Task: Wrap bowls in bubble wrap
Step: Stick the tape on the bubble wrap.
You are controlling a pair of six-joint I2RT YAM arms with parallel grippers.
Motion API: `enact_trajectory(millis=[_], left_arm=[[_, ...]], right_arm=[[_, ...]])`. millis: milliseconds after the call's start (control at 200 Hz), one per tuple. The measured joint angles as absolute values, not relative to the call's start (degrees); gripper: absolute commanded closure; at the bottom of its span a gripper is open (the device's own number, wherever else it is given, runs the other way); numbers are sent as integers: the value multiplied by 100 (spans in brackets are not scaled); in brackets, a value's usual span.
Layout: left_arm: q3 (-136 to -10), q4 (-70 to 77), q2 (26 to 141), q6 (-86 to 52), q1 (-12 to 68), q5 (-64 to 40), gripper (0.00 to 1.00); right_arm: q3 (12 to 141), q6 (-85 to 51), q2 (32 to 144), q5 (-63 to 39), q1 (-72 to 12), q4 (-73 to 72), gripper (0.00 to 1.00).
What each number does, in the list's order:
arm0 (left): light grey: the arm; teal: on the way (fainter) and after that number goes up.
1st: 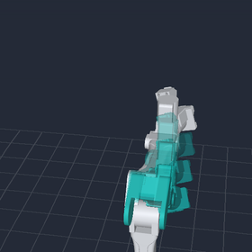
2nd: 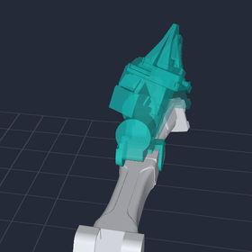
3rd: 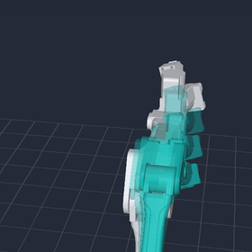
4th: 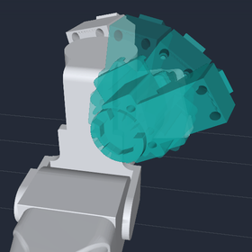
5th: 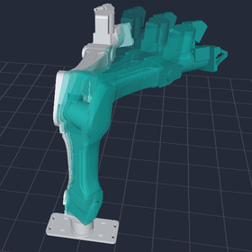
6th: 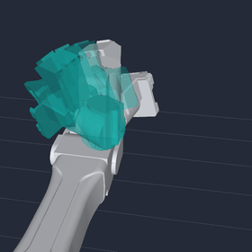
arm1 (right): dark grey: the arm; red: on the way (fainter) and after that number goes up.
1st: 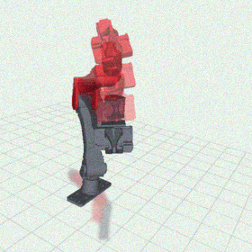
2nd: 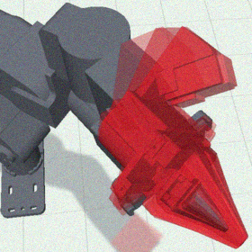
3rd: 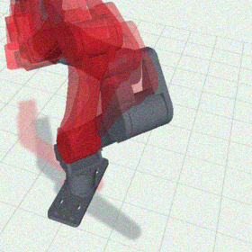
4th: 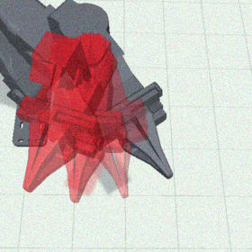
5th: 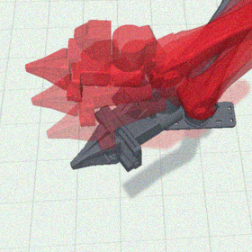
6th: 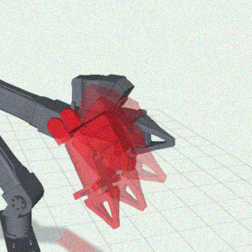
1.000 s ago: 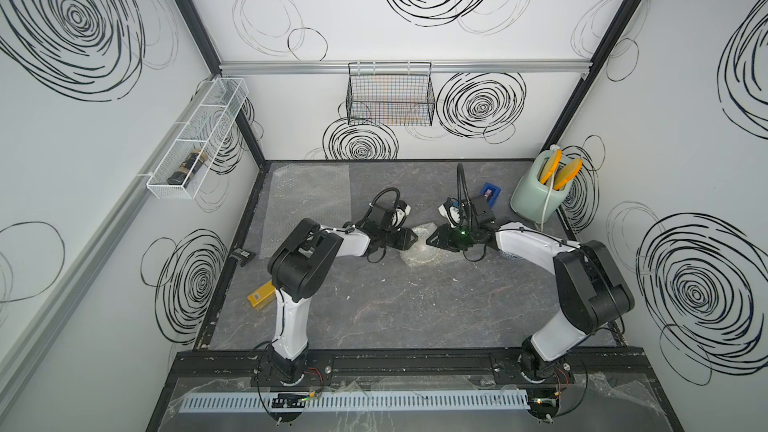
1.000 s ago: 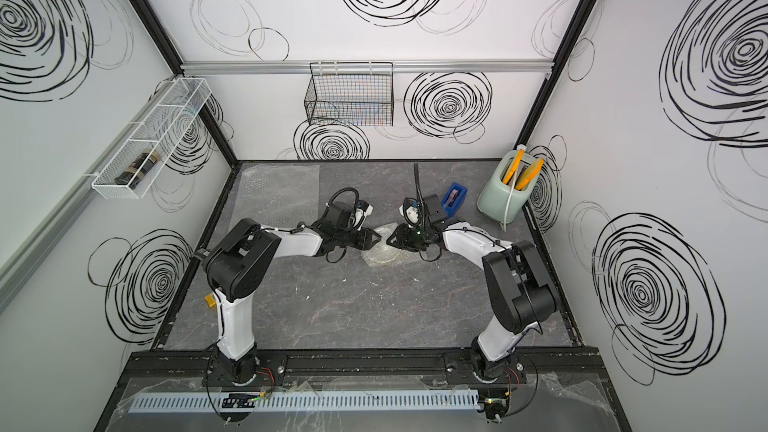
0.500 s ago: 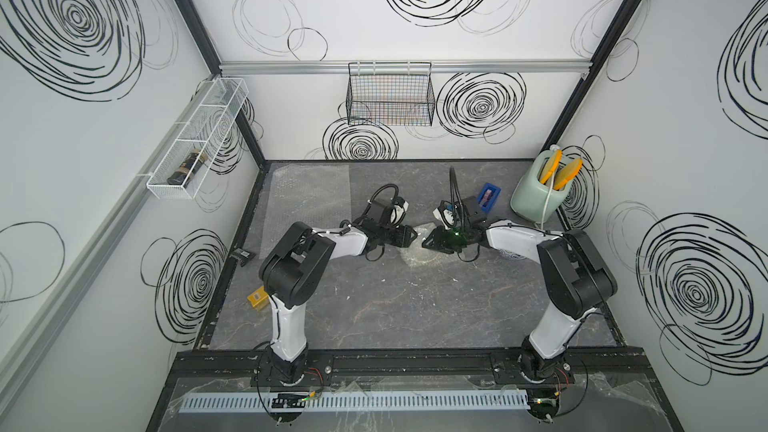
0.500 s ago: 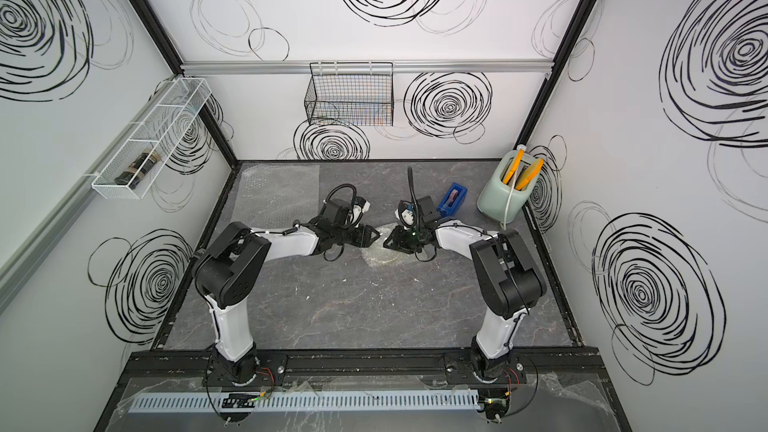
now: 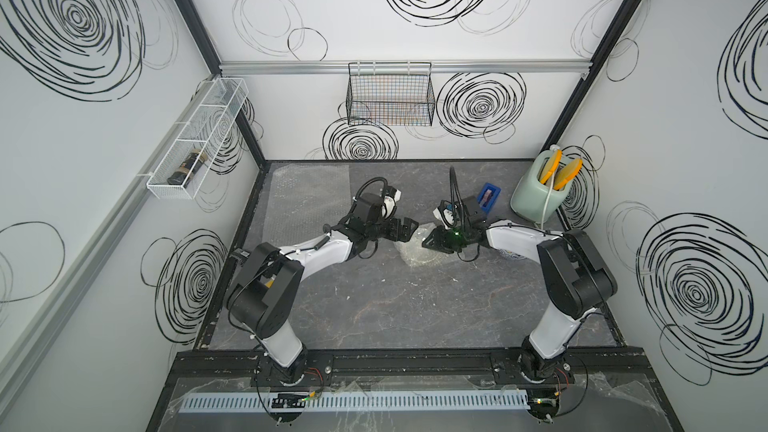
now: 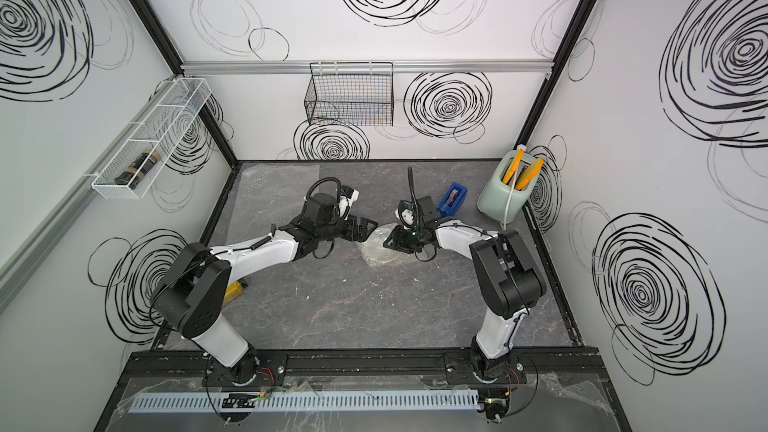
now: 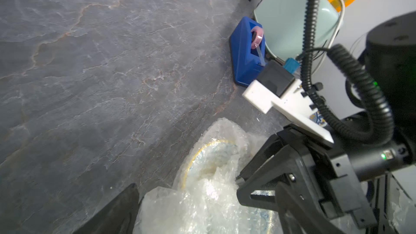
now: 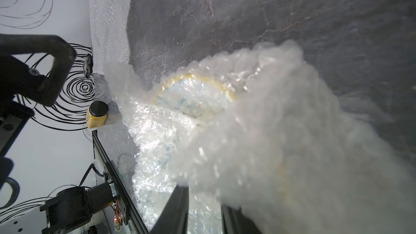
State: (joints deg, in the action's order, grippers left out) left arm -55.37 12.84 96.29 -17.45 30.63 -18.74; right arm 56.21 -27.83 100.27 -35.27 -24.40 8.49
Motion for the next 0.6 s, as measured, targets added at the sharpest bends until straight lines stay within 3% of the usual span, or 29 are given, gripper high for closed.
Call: enact_trajectory(millis=[600], left_arm=[[-5894, 1232, 10656, -1070, 3083, -2443, 3]], right_arm=[[5621, -2738, 10027, -3529, -2440, 858, 69]])
